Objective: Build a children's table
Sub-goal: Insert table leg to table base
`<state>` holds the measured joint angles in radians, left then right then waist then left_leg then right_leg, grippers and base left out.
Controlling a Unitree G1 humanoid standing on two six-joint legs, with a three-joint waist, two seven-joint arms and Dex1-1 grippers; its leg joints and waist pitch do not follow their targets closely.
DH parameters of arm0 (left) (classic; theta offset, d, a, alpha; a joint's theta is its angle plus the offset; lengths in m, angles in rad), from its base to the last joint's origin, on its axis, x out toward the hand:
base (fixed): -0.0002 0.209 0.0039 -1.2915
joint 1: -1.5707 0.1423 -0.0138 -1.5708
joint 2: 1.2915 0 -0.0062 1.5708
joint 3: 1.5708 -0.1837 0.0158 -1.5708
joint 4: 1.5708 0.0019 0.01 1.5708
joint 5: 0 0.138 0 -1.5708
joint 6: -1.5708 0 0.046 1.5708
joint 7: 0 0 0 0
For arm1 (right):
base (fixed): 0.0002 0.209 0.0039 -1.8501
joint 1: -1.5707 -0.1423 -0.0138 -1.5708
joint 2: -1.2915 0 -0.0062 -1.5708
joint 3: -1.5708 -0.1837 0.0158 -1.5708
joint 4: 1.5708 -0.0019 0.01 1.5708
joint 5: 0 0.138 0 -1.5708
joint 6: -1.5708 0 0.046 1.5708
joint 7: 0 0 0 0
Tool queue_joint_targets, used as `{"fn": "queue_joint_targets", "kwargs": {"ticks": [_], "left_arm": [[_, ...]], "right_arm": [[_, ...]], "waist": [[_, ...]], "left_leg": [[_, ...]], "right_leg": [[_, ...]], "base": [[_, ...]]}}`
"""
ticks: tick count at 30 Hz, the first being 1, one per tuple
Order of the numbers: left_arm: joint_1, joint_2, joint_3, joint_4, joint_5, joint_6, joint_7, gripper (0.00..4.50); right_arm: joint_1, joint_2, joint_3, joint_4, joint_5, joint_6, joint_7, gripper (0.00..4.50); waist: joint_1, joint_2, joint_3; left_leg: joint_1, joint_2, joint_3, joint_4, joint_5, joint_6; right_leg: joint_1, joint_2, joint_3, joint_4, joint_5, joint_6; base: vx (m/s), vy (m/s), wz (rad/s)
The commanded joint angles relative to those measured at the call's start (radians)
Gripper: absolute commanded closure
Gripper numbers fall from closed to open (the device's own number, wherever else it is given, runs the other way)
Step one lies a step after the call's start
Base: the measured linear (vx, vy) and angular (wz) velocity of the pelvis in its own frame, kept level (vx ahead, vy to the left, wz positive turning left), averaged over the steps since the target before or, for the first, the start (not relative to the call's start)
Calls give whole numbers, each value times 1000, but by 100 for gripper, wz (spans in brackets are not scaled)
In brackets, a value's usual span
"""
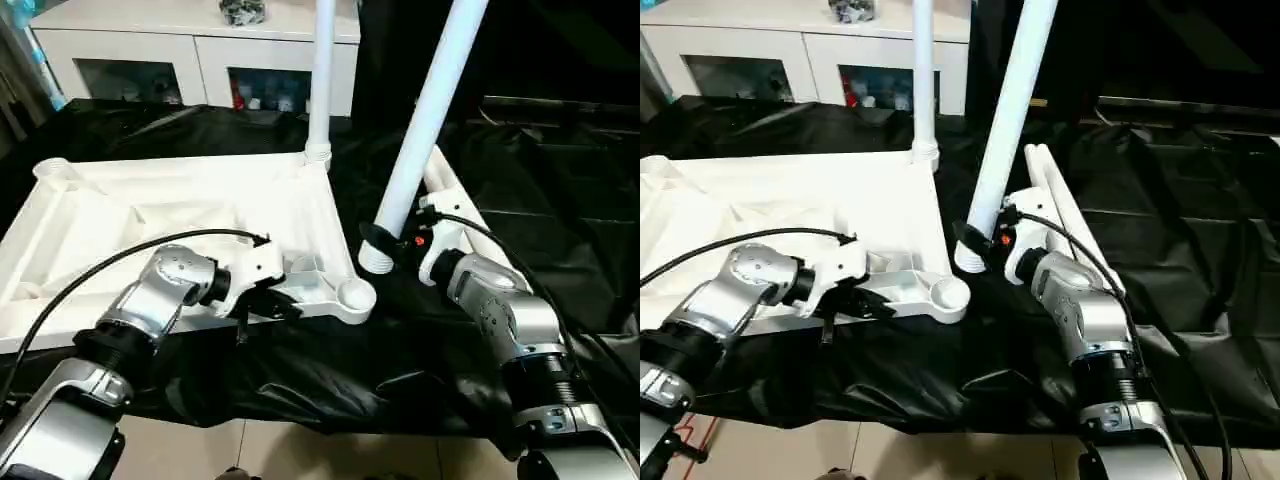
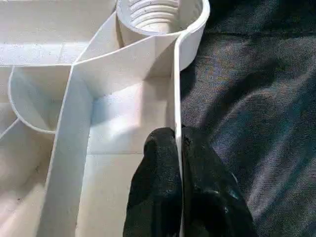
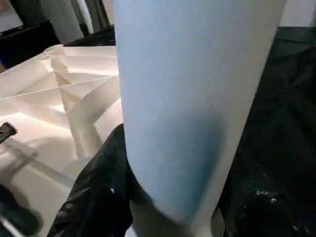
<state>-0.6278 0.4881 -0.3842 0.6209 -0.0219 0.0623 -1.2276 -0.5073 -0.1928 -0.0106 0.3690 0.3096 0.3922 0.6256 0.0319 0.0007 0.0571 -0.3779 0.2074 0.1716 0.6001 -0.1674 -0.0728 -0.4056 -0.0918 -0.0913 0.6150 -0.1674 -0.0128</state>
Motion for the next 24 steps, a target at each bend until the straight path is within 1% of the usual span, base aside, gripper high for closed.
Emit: {"fn": "queue_joint_targets", "kwargs": {"ticks": [1, 2, 3, 4, 5, 8, 12, 13, 14, 15, 17, 19, 20, 22, 23, 24], "left_arm": [[23, 1, 25, 2, 4, 8, 30, 450], [25, -11, 33, -3, -1, 24, 48, 450], [22, -37, 46, -5, -5, 41, 88, 450], [20, -49, 52, -6, -8, 50, 105, 450], [15, -79, 65, -11, -17, 78, 138, 450], [9, -124, 68, -24, -26, 102, 171, 450], [6, -150, 55, -20, -16, 92, 186, 450], [7, -158, 51, -21, -17, 83, 177, 450], [7, -159, 49, -24, -16, 79, 171, 450], [8, -160, 48, -26, -14, 73, 165, 450], [10, -162, 51, -32, -7, 78, 165, 450], [13, -163, 54, -38, 1, 84, 169, 450], [15, -161, 55, -41, 2, 84, 168, 450], [16, -158, 57, -43, 2, 85, 168, 450], [17, -157, 58, -43, 2, 85, 167, 450], [17, -157, 59, -43, 3, 85, 169, 450]], "right_arm": [[3, -11, 2, -57, 42, 42, 42, 258], [9, -18, 4, -84, 68, 76, 70, 258], [15, -32, 7, -114, 99, 123, 107, 258], [17, -38, 9, -124, 109, 139, 120, 258], [20, -51, 15, -132, 113, 152, 141, 259], [12, -61, 20, -103, 89, 137, 145, 259], [-1, -61, 23, -62, 61, 114, 141, 259], [-12, -61, 31, -27, 33, 86, 129, 259], [-16, -62, 36, -16, 25, 79, 126, 259], [-20, -62, 39, -5, 19, 72, 123, 259], [-25, -65, 45, 2, 18, 75, 119, 259], [-32, -63, 49, 17, 14, 70, 120, 259], [-35, -61, 48, 24, 13, 67, 120, 259], [-41, -57, 47, 47, 6, 56, 121, 259], [-45, -53, 46, 64, 2, 49, 122, 259], [-47, -51, 44, 80, -5, 39, 126, 259]], "waist": [[3, 9, -72], [4, 7, -69], [4, 6, -68], [7, 4, -67], [7, 2, -68], [9, 1, -69], [10, 0, -70], [11, 0, -70], [9, 4, -69], [9, 2, -70], [10, 3, -71], [11, 4, -71], [12, 0, -72], [13, 1, -71], [13, -2, -71], [14, 0, -71]], "left_leg": [[17, 17, -2, -74, -287, -17], [19, 17, -2, -75, -292, -11], [20, 17, -1, -75, -300, -9], [22, 18, -2, -75, -305, -8], [21, 18, -2, -74, -300, -7], [20, 17, -1, -74, -289, -10], [19, 15, -1, -72, -279, -6], [19, 15, -1, -72, -278, -5], [19, 15, -1, -72, -280, -6], [19, 14, 0, -71, -282, -7], [17, 15, -2, -73, -272, -3], [19, 17, -1, -74, -271, -1], [19, 17, -1, -73, -270, 1], [18, 16, 0, -73, -267, 1], [17, 16, 0, -73, -266, 2], [18, 17, 0, -73, -267, 2]], "right_leg": [[55, -49, 50, -77, -277, -200], [56, -48, 49, -81, -298, -193], [53, -48, 49, -83, -313, -190], [54, -49, 49, -85, -341, -181], [54, -50, 49, -86, -354, -177], [52, -51, 49, -90, -368, -174], [51, -50, 49, -91, -362, -171], [49, -51, 48, -92, -363, -170], [49, -50, 48, -92, -366, -171], [49, -49, 48, -94, -372, -169], [51, -49, 48, -91, -347, -170], [49, -48, 49, -89, -327, -178], [50, -49, 49, -87, -323, -182], [51, -49, 49, -88, -327, -181], [51, -50, 49, -88, -329, -180], [50, -50, 49, -88, -336, -179]], "base": [[0, 0, 0], [0, 0, 0], [0, 0, 0], [0, 0, 0], [0, 0, 0], [0, 0, 0], [0, 0, 0], [0, 0, 0], [0, 0, 0], [0, 0, 0], [0, 0, 0], [0, 0, 0], [0, 0, 0], [0, 0, 0], [0, 0, 0], [0, 0, 0]]}}
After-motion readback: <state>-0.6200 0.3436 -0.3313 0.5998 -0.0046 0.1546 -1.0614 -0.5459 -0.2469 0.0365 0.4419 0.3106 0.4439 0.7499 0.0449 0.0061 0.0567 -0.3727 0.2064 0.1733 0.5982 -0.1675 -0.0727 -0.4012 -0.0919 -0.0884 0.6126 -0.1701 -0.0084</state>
